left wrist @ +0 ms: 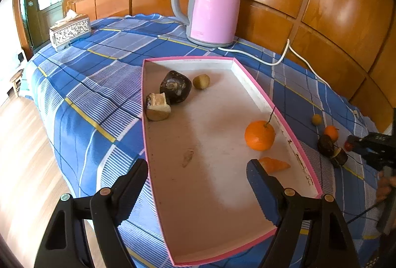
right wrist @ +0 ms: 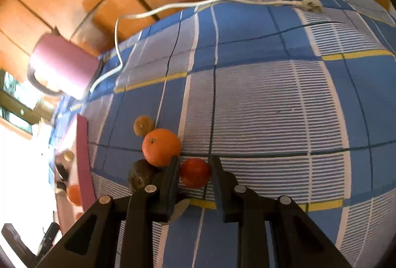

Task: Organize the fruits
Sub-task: 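Carry the tomato into the tray with the right gripper and release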

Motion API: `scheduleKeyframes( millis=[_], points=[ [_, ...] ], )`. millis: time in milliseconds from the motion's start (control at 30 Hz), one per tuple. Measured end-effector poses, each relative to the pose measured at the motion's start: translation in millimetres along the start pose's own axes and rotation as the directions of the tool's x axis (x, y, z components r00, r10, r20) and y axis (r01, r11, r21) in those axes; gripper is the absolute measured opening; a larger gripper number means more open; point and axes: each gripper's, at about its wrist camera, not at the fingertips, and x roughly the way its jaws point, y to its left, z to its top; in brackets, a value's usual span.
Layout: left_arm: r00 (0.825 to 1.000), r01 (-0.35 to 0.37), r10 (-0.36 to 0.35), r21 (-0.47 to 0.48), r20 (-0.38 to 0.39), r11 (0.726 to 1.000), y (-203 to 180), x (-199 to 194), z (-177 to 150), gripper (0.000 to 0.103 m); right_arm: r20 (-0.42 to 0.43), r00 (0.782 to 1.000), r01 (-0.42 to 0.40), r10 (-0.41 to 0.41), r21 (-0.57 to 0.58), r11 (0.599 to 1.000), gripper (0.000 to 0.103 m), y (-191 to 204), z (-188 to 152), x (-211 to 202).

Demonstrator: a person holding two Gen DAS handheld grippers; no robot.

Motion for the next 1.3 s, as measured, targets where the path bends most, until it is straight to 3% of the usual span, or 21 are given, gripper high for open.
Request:
scheduleKeyframes(
  millis=[167,333,700,1300],
  points=[
    [1.0,-0.023,0.024,-0.015,0.019,1.0,6.7,-3.2,2.7,0.082,0.07,0.996,-0.052,0.051,0.007,0.999,0.025,2.4,0.3,-25.0],
    [0.998,-0.049,0.05,-0.039,0.03,0.998,14.9,-3.9,5.2,0.082,0.09,0.99,-0.105,0.113,-0.098,0.99,0.025,32.0,-9.1,-41.5],
    [0.998,-0.064,0.065,-0.048,0.014,0.997,19.6,1.5,2.8,0.082,-0.038,0.978,-0.207,0.206,-0.323,0.923,0.025,116.7,-46.4,-26.1],
    [0.999,-0.054,0.054,-0.049,-0.005,0.997,19.0,6.8,-0.3,0.082,-0.127,0.957,-0.289,0.26,-0.461,0.839,0.025,202.6,-59.3,-2.0]
  ],
)
